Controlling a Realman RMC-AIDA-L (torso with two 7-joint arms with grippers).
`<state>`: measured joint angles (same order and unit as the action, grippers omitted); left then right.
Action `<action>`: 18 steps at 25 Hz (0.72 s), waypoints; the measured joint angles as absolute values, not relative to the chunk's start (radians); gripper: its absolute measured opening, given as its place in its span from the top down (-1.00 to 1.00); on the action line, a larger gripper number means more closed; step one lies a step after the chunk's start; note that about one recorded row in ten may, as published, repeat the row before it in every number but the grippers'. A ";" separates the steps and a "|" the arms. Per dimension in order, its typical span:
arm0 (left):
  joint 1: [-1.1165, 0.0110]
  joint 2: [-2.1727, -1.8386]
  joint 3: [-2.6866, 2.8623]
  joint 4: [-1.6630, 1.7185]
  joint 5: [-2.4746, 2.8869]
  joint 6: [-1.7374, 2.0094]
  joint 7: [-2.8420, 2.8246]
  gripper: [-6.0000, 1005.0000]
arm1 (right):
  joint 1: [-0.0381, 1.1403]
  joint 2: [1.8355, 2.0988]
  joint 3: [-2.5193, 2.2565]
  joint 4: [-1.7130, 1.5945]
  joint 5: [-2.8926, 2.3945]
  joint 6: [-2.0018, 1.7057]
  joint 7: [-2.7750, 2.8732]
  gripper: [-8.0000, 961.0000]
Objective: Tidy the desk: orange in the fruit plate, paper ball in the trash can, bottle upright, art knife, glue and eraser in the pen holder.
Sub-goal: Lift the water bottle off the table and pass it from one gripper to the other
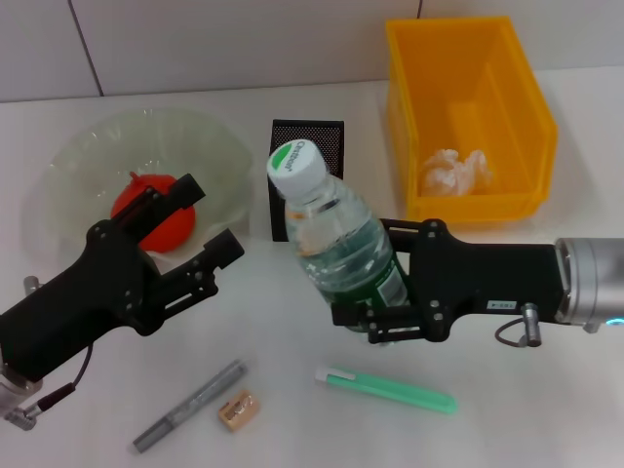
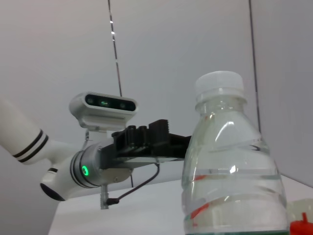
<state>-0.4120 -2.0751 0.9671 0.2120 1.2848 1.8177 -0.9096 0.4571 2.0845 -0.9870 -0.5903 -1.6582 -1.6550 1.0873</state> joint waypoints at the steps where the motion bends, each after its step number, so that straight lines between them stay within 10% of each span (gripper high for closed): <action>1: -0.412 -2.075 0.967 0.212 1.285 1.818 -0.910 -0.65 | 0.464 2.085 -0.987 -0.580 -1.658 -1.654 1.082 -0.63; 18: -0.440 -2.077 1.001 0.215 1.282 1.846 -0.940 -0.65 | 0.566 2.087 -1.016 -0.433 -1.660 -1.614 1.029 -0.64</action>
